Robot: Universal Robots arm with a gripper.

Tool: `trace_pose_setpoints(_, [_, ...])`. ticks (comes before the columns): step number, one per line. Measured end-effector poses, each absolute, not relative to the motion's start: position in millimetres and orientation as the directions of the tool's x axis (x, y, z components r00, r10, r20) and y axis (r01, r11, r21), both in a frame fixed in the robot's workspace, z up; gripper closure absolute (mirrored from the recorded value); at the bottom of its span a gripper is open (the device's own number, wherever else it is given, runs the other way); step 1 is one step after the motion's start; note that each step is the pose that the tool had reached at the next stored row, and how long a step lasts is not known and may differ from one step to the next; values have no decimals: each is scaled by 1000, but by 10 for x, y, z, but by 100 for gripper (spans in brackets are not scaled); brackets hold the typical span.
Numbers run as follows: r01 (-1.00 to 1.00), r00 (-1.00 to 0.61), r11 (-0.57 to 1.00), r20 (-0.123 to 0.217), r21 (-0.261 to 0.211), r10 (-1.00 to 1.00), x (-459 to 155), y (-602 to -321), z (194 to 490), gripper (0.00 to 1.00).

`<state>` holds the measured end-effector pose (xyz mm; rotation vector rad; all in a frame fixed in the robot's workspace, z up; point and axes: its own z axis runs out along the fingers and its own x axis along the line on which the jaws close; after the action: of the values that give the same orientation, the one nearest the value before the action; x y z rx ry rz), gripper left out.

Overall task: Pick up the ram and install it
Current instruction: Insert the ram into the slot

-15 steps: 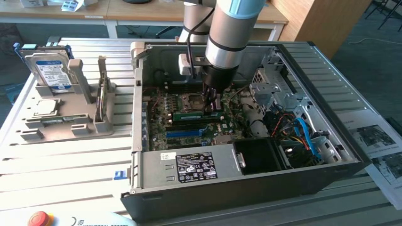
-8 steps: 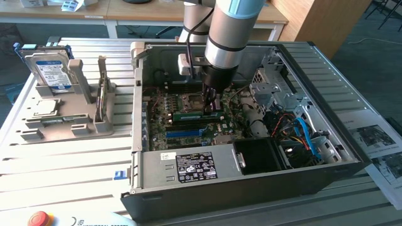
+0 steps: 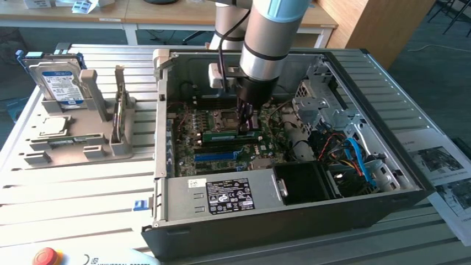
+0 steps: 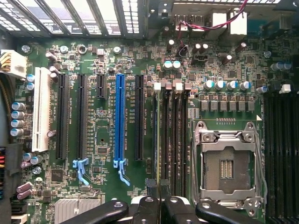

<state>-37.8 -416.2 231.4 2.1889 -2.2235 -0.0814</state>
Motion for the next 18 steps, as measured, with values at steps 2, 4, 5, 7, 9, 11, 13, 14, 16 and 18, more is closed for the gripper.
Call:
trace_pose_setpoints(2, [-999,-16,15,-22,52,-1000,-378,-4161,2314,88])
trace_pose_setpoints(4, [-999,-16,15,-22,52,-1000,-378,-4161,2314,88])
trace_pose_setpoints(5, [-999,-16,15,-22,52,-1000,-378,-4161,2314,88])
trace_pose_setpoints(7, [-999,-16,15,-22,52,-1000,-378,-4161,2313,88])
trace_pose_setpoints(9, [-999,-16,15,-22,52,-1000,-378,-4161,2309,88])
trace_pose_setpoints(11, [-999,-16,15,-22,51,-1000,-380,-4161,2287,88])
trace_pose_setpoints(13, [-999,-16,15,-22,51,-1000,-380,-4161,2284,88])
trace_pose_setpoints(14, [-999,-16,15,-22,51,-1000,-381,-4161,2282,88])
trace_pose_setpoints(16, [-999,-16,15,-22,51,-1000,-382,-4161,2278,88])
trace_pose_setpoints(18, [-999,-16,15,-22,51,-1000,-384,-4160,2273,88])
